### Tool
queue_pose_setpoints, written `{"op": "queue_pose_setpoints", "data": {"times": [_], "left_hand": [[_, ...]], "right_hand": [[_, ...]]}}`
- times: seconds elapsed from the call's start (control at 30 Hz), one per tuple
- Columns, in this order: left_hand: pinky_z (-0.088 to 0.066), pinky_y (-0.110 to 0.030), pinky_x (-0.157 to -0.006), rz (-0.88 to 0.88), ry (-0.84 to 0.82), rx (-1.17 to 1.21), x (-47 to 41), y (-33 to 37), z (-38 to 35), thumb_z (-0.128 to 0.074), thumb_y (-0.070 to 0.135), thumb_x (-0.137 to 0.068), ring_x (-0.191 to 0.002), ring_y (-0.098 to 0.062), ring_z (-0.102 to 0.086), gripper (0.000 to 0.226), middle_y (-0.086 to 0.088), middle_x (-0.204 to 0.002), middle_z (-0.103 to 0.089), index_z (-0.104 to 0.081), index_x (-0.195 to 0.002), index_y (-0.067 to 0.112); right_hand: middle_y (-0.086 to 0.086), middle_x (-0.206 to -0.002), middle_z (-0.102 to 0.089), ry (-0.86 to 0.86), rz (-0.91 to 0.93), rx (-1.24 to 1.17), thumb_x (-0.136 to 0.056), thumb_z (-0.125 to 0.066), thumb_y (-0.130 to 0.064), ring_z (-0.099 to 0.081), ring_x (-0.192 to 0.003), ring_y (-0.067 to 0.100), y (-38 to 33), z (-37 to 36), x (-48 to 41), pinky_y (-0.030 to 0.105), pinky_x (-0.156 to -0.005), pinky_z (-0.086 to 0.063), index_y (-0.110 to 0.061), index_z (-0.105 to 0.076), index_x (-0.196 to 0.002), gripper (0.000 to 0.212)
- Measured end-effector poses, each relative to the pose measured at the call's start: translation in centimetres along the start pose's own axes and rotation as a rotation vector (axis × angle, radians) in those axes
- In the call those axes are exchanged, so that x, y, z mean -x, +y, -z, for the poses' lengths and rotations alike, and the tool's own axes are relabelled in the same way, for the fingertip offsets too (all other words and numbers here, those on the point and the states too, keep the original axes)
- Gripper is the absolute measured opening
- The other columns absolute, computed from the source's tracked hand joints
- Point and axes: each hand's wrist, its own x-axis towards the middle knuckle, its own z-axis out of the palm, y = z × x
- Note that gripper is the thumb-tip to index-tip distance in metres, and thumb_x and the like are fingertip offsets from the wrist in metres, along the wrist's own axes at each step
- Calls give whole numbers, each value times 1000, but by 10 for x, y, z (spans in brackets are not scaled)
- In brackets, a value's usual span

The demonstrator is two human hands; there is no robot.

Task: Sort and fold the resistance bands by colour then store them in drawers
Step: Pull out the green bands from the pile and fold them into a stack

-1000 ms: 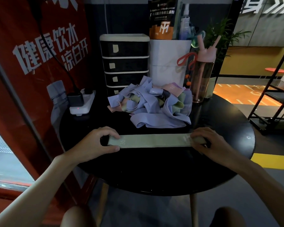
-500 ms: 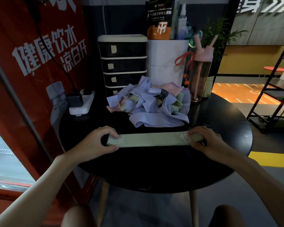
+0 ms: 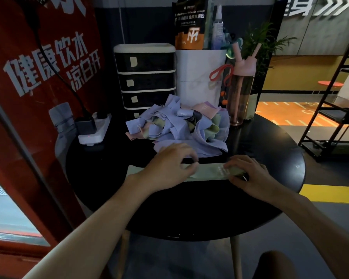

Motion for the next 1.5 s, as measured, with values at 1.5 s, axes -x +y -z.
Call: {"op": "queue_pose_setpoints", "data": {"times": [1.5], "left_hand": [[-43, -30, -92, -18, 12, -68, -17, -17, -49, -57, 52, -93, -107, -3, -49, 26, 20, -116, -58, -67, -112, 37]], "right_hand": [[4, -80, -61, 429, -50, -301, -89, -64, -2, -52, -65, 9, -1, 46, -195, 16, -60, -41, -12, -65, -78, 14]]}}
